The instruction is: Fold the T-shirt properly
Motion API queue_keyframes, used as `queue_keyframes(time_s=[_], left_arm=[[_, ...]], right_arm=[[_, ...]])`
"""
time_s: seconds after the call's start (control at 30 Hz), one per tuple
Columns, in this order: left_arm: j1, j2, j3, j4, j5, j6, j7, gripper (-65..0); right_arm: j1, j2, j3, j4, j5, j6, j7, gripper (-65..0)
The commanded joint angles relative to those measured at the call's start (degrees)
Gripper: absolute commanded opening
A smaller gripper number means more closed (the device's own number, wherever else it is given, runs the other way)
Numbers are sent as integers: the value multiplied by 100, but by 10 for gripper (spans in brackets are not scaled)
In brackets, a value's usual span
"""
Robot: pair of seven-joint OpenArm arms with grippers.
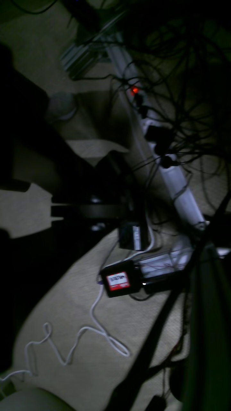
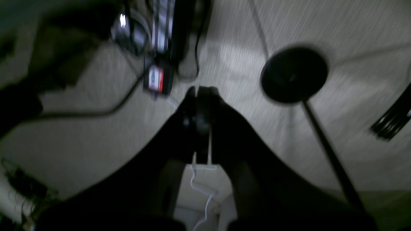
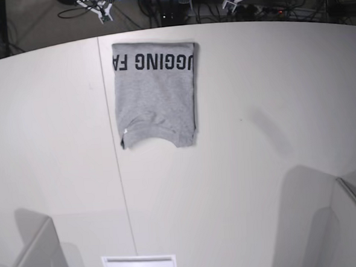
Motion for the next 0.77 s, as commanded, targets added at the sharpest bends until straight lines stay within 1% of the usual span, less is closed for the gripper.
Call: queue_keyframes(time_s=[0.0,0.13,0.23,0.3,0.73], left_arm=[[41,0,6,12,11,-14,-71,-650],[49,9,15,12,20,-14,-71,-650],[14,9,15,12,20,-14,-54,-650],[-12,9,6,12,20,-14,-54,-650],[41,9,-3,12,20,-14,-62,-650]], right_arm=[[-101,32,-19,8,6,13,-7,-650],[-66,32,-19,34,-2,13,-7,-650],[-57,-108,-37,34,-2,13,-7,-650],[-57,-135,-37,34,-2,13,-7,-650],[-101,-161,-28,-10,-2,13,-42,-650]])
